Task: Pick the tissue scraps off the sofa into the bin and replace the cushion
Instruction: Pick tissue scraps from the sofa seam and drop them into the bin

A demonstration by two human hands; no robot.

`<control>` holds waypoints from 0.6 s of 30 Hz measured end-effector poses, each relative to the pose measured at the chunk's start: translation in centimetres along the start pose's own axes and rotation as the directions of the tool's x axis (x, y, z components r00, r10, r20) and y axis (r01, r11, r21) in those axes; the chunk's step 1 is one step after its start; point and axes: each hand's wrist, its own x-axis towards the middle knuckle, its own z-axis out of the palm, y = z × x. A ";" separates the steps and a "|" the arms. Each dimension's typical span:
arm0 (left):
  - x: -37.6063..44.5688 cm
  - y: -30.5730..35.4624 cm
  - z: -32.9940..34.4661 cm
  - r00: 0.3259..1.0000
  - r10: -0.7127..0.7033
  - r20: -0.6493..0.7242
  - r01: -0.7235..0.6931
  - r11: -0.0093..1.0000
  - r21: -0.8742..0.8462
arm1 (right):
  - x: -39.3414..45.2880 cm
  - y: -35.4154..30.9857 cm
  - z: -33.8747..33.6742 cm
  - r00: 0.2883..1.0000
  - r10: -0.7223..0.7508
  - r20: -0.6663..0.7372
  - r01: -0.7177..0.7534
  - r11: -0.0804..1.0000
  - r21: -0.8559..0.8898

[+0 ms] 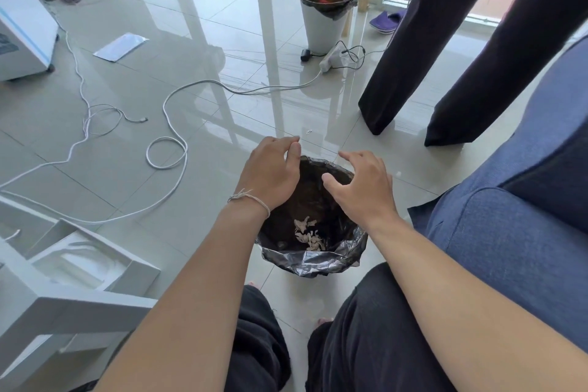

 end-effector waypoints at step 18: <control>-4.7 13.7 8.3 0.955 0.226 0.192 -0.214 0.974 -0.081 | -4.1 11.1 -15.1 0.991 0.053 -0.123 -0.067 0.992 -0.111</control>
